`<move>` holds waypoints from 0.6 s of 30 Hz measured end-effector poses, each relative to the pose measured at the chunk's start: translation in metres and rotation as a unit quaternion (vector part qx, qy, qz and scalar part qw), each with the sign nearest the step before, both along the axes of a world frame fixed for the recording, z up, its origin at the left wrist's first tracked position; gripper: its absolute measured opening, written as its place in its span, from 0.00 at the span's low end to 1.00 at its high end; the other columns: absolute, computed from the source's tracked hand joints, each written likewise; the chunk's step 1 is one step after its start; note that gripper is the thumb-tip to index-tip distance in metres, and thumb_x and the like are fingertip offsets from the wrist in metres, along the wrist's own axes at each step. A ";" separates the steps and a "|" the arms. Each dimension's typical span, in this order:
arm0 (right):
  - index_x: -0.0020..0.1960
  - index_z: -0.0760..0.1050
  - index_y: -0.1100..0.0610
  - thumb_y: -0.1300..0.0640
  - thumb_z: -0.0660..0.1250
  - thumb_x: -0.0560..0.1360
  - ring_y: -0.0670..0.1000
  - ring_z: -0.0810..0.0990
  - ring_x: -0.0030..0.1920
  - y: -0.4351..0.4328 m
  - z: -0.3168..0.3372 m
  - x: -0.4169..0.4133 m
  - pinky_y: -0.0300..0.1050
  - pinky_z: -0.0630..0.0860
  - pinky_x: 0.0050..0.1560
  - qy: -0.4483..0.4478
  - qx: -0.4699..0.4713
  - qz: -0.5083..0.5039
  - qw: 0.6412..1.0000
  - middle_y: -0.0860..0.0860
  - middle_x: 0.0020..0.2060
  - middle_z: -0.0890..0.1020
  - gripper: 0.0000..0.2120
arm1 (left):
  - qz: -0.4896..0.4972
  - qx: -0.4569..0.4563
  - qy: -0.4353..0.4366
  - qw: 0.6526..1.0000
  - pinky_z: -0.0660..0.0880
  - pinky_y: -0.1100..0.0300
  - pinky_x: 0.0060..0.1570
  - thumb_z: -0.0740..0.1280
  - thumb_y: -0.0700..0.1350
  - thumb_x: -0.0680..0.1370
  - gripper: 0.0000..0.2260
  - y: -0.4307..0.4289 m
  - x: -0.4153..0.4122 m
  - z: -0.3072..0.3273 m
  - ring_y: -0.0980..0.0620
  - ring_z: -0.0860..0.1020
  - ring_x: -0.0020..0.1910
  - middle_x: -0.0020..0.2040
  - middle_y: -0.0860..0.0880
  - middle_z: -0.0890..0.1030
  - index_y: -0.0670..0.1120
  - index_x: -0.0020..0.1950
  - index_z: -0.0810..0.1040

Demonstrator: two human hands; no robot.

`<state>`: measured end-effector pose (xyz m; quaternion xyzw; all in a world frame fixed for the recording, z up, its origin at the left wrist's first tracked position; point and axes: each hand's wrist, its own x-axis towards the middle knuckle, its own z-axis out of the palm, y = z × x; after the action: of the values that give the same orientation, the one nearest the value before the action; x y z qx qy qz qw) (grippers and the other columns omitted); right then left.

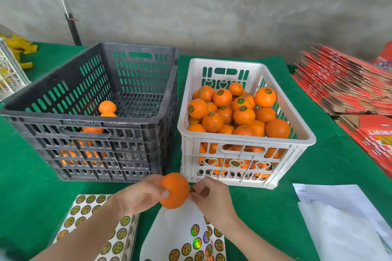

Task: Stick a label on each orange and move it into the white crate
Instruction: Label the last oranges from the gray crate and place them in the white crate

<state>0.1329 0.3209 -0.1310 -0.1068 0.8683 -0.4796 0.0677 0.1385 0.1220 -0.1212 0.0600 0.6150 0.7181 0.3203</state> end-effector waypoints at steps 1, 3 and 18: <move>0.32 0.72 0.44 0.58 0.74 0.70 0.40 0.73 0.33 0.000 -0.001 0.001 0.32 0.71 0.38 0.003 -0.001 -0.006 1.000 0.41 0.30 0.76 0.15 | -0.001 -0.001 -0.002 1.000 0.75 0.59 0.54 0.80 0.57 0.57 0.30 0.000 -0.002 -0.001 0.49 0.80 0.57 0.56 0.49 0.83 0.51 0.58 0.82; 0.32 0.71 0.45 0.58 0.73 0.71 0.40 0.72 0.32 0.000 -0.003 0.003 0.32 0.70 0.37 0.011 0.001 -0.013 1.000 0.42 0.30 0.76 0.14 | -0.006 -0.003 0.000 1.000 0.74 0.61 0.54 0.79 0.57 0.60 0.28 0.001 -0.004 -0.003 0.50 0.79 0.57 0.56 0.50 0.82 0.52 0.58 0.82; 0.38 0.75 0.52 0.62 0.66 0.75 0.42 0.76 0.43 0.016 -0.002 0.008 0.27 0.69 0.41 -0.011 -0.025 -0.079 0.997 0.45 0.41 0.78 0.08 | -0.015 -0.127 -0.002 0.992 0.72 0.59 0.59 0.73 0.54 0.58 0.32 0.002 -0.010 -0.005 0.48 0.78 0.57 0.55 0.48 0.82 0.44 0.60 0.76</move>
<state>0.1410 0.3367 -0.1328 -0.0341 0.8611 -0.5060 0.0368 0.1287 0.1243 -0.1266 0.0269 0.6994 0.6297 0.3372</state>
